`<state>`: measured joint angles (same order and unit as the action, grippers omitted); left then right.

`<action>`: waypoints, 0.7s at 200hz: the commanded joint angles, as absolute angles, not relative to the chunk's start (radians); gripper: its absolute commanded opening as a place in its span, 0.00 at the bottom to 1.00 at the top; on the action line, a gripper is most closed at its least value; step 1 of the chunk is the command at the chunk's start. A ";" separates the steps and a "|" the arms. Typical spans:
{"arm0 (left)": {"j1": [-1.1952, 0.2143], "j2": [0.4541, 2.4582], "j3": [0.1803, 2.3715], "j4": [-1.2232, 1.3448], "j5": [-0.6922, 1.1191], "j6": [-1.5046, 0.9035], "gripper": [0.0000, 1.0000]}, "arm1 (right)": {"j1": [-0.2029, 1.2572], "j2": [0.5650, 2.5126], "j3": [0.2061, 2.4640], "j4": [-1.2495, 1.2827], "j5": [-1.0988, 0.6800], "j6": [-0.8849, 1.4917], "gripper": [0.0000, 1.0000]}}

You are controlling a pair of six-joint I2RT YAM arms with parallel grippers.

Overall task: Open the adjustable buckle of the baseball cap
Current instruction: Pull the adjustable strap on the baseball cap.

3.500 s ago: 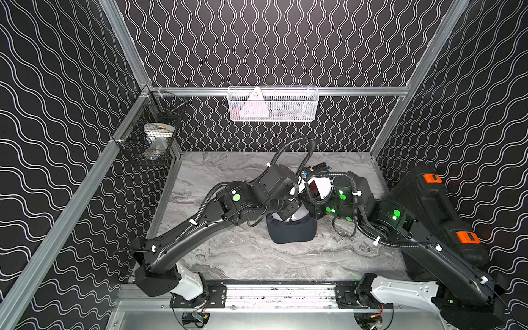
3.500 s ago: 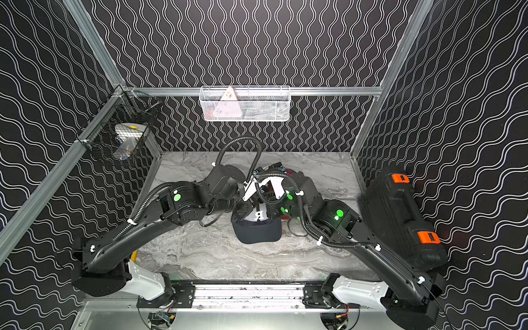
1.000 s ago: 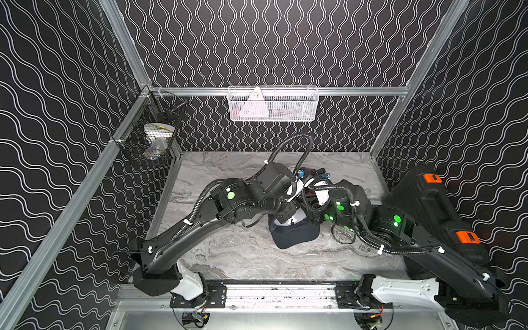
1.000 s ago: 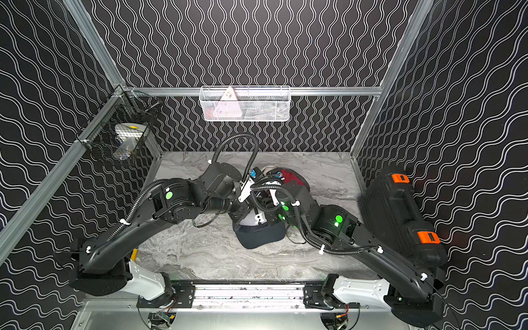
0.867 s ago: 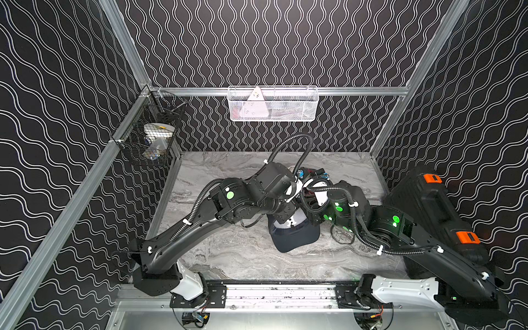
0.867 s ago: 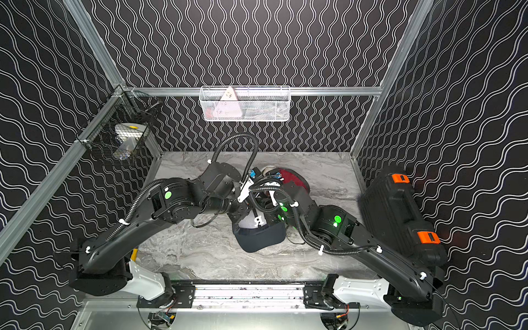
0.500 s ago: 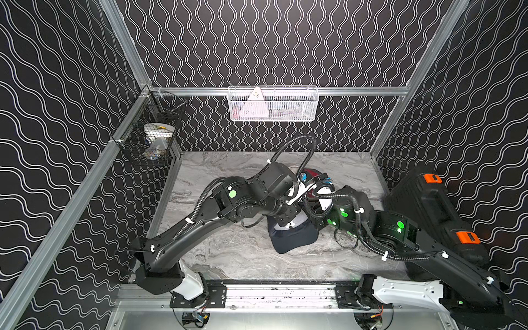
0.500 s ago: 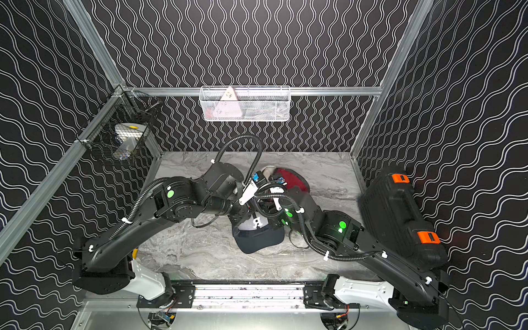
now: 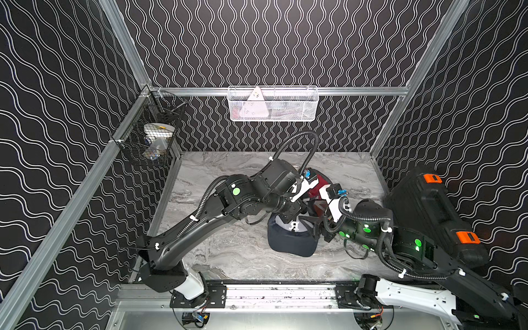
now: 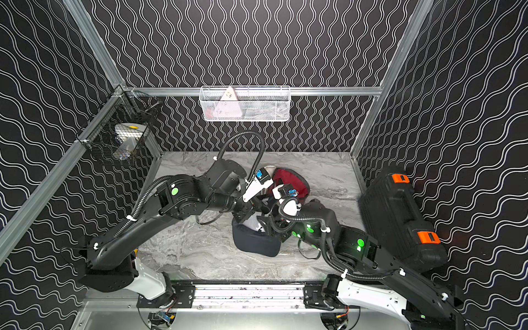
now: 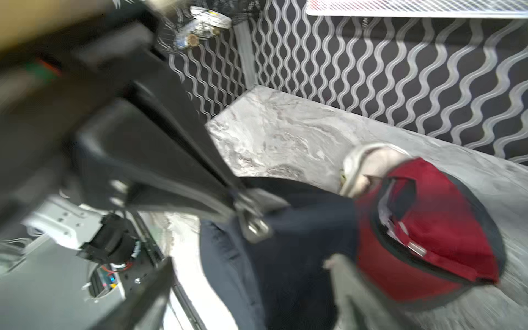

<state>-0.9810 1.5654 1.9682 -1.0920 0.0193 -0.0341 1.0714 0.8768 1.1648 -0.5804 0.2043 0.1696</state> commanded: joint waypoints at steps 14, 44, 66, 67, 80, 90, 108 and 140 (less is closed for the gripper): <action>-0.979 1.587 2.030 -1.114 0.028 -0.054 0.00 | 1.072 0.923 1.206 -0.659 0.166 0.124 0.93; -0.977 1.601 2.072 -1.161 0.036 -0.048 0.00 | 1.073 0.894 1.182 -0.649 0.185 0.103 0.84; -0.976 1.606 2.083 -1.175 0.046 -0.043 0.00 | 1.073 0.893 1.194 -0.680 0.214 0.094 0.74; -0.976 1.606 2.084 -1.175 0.046 -0.043 0.00 | 1.074 0.892 1.194 -0.681 0.214 0.094 0.74; -0.974 1.612 2.089 -1.183 0.053 -0.039 0.00 | 1.072 0.887 1.195 -0.681 0.214 0.088 0.66; -0.973 1.615 2.091 -1.189 0.061 -0.037 0.00 | 1.073 0.885 1.199 -0.685 0.210 0.086 0.64; -0.968 1.618 2.091 -1.197 0.076 -0.032 0.00 | 1.072 0.875 1.201 -0.681 0.211 0.075 0.66; -0.963 1.623 2.092 -1.206 0.103 -0.032 0.00 | 1.072 0.871 1.216 -0.686 0.234 0.048 0.71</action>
